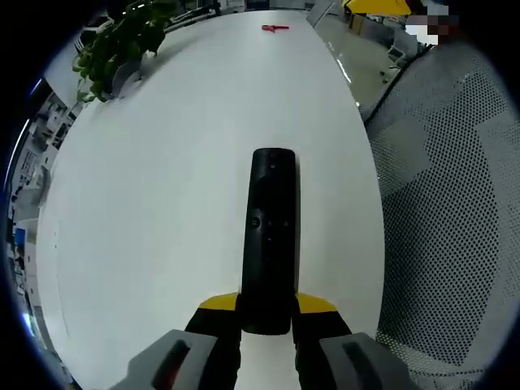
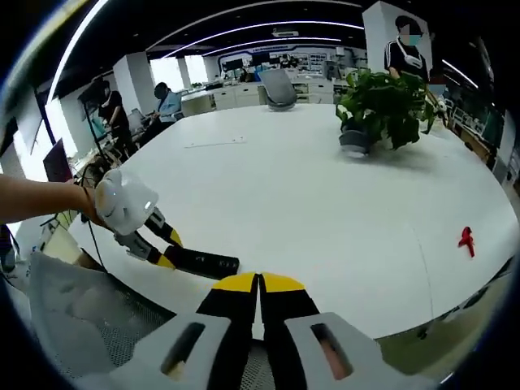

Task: Press the specified remote control buttons in sequence, fully releasing each button before pressing the next.

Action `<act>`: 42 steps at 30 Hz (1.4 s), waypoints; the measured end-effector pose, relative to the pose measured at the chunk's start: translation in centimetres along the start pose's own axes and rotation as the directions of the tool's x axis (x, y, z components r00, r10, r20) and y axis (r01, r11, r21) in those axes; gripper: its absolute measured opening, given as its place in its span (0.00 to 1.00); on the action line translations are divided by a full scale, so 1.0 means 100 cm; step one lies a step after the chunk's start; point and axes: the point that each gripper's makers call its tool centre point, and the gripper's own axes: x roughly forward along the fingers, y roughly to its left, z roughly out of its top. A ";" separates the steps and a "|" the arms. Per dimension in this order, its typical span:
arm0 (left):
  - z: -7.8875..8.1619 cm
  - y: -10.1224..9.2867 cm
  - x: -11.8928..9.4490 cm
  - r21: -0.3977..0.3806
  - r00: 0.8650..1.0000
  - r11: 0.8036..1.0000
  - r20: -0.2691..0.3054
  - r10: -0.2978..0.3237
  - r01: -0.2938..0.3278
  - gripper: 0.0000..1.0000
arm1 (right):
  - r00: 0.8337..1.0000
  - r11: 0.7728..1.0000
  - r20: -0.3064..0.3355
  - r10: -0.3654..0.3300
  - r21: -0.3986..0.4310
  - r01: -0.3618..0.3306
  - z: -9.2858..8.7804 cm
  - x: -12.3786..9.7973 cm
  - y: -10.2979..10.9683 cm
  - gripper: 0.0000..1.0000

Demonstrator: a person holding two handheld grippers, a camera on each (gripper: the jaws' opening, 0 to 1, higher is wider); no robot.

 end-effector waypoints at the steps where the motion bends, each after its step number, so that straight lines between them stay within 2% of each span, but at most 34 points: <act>1: 0.000 -0.002 0.000 -0.003 1.000 1.000 0.007 0.001 -0.001 0.23 | 1.000 1.000 -0.004 0.006 0.006 -0.006 -0.001 0.000 0.002 0.00; 6: -0.002 -0.010 -0.001 -0.011 1.000 1.000 0.032 0.001 0.000 0.23 | 0.996 0.995 -0.057 0.067 0.073 -0.063 -0.007 0.000 0.013 0.00; 11: -0.003 -0.020 -0.002 -0.008 0.999 1.000 0.044 0.000 0.001 0.23 | 0.991 0.992 -0.106 0.079 0.106 -0.068 -0.014 0.000 0.015 0.00; 18: -0.006 -0.035 -0.004 -0.026 0.997 1.000 0.082 0.004 -0.002 0.23 | 0.987 0.980 -0.110 0.115 0.175 -0.094 -0.012 -0.004 0.017 0.00; 21: -0.007 -0.045 -0.004 -0.021 0.996 1.000 0.094 0.001 0.001 0.23 | 0.982 0.972 -0.136 0.133 0.211 -0.102 -0.013 -0.004 0.020 0.00; 23: -0.007 -0.051 -0.004 -0.017 0.995 1.000 0.098 0.005 -0.003 0.23 | 0.978 0.970 -0.159 0.136 0.224 -0.098 -0.013 -0.003 0.023 0.00; 26: -0.007 -0.055 -0.005 -0.001 0.994 1.000 0.109 -0.001 0.001 0.23 | 0.970 0.978 -0.213 0.120 0.194 -0.078 -0.016 0.000 0.027 0.00; 33: -0.006 -0.056 -0.005 -0.030 0.991 1.000 0.133 0.007 -0.003 0.24 | 0.946 0.978 -0.285 0.153 0.182 -0.103 -0.003 0.025 0.057 0.00; 38: -0.006 -0.058 -0.005 -0.037 0.988 0.999 0.151 0.014 -0.009 0.24 | 0.931 0.983 -0.345 0.123 0.170 -0.067 0.004 0.053 0.067 0.00; 42: -0.007 -0.058 -0.006 -0.042 0.984 0.999 0.179 0.012 -0.005 0.24 | 0.921 0.980 -0.379 0.088 0.199 -0.012 -0.003 0.074 0.062 0.00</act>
